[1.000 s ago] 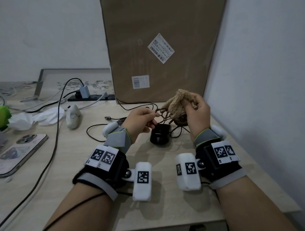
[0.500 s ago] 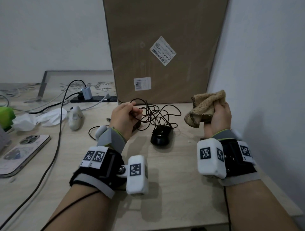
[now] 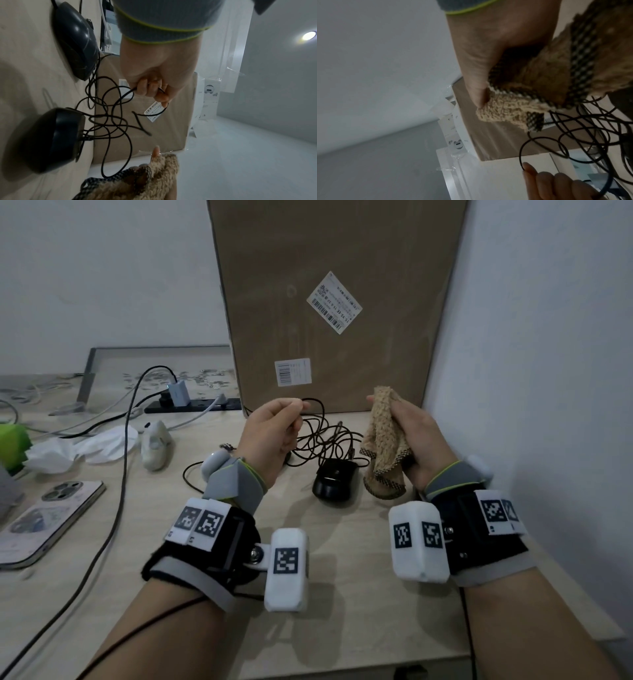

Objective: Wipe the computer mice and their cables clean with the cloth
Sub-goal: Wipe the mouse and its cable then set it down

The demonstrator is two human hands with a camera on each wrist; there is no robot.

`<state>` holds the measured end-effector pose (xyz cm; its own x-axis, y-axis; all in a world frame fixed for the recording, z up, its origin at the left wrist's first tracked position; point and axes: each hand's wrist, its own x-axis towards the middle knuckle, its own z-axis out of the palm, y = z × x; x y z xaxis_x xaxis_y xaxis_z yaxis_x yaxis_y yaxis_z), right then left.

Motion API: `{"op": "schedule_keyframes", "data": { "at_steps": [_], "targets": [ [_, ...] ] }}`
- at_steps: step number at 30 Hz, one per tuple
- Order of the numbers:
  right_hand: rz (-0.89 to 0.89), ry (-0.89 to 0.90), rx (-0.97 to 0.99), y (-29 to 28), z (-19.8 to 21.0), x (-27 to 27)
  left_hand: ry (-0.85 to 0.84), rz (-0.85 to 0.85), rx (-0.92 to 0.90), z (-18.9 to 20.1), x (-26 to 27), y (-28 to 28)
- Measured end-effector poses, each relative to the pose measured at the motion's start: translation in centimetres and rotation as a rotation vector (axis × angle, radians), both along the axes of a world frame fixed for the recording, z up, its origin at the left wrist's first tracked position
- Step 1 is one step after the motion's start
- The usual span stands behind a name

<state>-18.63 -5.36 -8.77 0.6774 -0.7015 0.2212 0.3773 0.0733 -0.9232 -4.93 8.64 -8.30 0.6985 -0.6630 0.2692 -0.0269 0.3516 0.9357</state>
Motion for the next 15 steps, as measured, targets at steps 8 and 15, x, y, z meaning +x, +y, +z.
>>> {"op": "schedule_keyframes", "data": {
  "at_steps": [8, 15],
  "targets": [
    [0.104, 0.032, -0.132, 1.6, 4.3, -1.8, -0.225, -0.159, 0.143, 5.3, -2.5, -0.6],
    [-0.41, 0.009, -0.226, 1.6, 10.0, -4.9, -0.363, -0.182, 0.195, 8.9, -5.2, -0.5]
  ]
}}
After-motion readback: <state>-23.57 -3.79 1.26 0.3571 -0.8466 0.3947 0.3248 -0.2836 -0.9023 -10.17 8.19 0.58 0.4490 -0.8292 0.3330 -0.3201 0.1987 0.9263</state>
